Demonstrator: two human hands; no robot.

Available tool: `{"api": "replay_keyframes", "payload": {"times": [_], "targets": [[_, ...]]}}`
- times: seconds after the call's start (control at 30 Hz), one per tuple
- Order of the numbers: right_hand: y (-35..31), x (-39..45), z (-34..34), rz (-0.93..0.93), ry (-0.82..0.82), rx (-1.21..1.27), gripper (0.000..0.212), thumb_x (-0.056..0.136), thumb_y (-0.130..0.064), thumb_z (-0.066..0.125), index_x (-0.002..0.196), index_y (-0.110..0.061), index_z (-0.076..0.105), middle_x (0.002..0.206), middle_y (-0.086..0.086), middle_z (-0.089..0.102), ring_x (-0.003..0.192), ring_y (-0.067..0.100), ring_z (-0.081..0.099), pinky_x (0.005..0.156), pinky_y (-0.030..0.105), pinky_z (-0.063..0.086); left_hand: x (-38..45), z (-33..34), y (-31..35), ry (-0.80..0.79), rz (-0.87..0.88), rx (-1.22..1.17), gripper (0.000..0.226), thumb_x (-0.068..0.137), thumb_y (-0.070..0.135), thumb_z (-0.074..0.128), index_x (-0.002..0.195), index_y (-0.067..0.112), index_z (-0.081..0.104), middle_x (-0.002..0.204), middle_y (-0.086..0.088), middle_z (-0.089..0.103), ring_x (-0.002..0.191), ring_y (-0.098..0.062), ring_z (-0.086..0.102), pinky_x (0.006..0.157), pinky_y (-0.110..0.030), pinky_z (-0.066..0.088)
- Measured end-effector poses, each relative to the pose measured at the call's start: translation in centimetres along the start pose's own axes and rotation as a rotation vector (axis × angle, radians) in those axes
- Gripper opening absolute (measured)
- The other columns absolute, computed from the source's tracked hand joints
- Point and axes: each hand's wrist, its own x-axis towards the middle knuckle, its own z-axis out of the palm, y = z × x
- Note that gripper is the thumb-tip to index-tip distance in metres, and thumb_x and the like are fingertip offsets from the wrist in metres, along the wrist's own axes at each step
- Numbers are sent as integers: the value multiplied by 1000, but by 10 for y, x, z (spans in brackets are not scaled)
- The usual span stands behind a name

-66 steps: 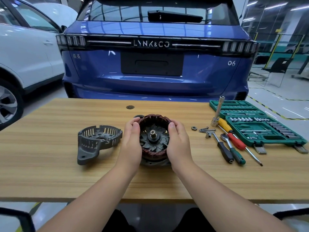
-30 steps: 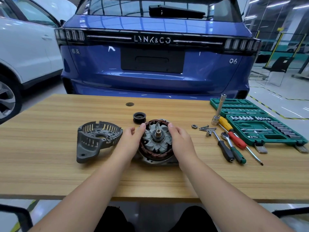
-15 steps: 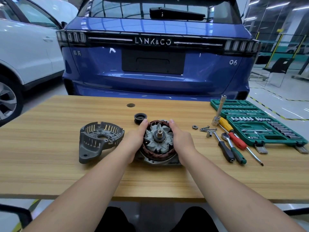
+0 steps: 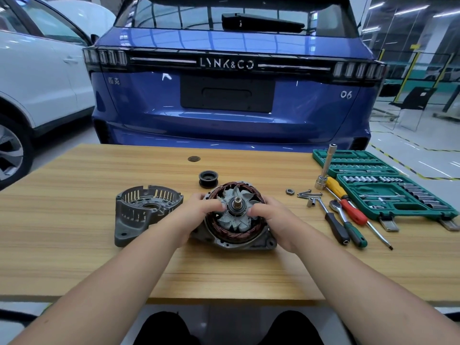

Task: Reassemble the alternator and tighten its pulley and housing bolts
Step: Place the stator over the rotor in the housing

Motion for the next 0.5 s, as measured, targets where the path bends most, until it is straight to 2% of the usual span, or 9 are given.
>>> {"api": "replay_keyframes", "payload": {"times": [0.1, 0.2, 0.3, 0.4, 0.47, 0.5], "targets": [[0, 1, 2, -12, 47, 33, 74, 58, -28, 79, 128, -26, 53, 111, 10, 74, 93, 28, 75, 73, 42, 61, -3, 2, -1, 56, 27, -81, 71, 55, 41, 80, 119, 24, 55, 116, -10, 70, 101, -27, 69, 70, -36, 53], [3, 1, 1, -24, 78, 57, 76, 57, -27, 81, 126, -26, 50, 107, 11, 74, 89, 29, 76, 68, 41, 60, -6, 6, -2, 87, 50, -135, 69, 54, 37, 81, 116, 21, 52, 113, -11, 69, 96, -25, 68, 62, -31, 47], [6, 2, 0, -37, 90, 100, 68, 59, -22, 82, 121, -24, 52, 95, 9, 77, 81, 27, 77, 59, 35, 58, -6, 7, -3, 89, 51, -145, 72, 54, 37, 82, 117, 20, 51, 114, -12, 69, 97, -25, 68, 64, -33, 47], [6, 2, 0, -35, 82, 109, 62, 67, -19, 82, 121, -23, 52, 101, 12, 76, 79, 25, 77, 56, 32, 57, -5, 3, -2, 69, 39, -105, 74, 55, 40, 82, 118, 19, 50, 116, -12, 69, 103, -28, 68, 73, -38, 50], [4, 3, 0, -28, 66, 76, 65, 65, -24, 82, 122, -24, 51, 107, 13, 73, 82, 25, 77, 59, 34, 58, -3, -1, -3, 49, 21, -68, 75, 54, 44, 82, 118, 21, 50, 117, -12, 69, 108, -30, 67, 86, -44, 50], [3, 3, 0, -27, 61, 41, 68, 62, -28, 81, 123, -24, 51, 109, 12, 73, 86, 25, 76, 65, 38, 60, -3, -2, -3, 37, 13, -50, 76, 53, 46, 82, 119, 23, 51, 118, -11, 70, 110, -30, 67, 92, -46, 51]]}}
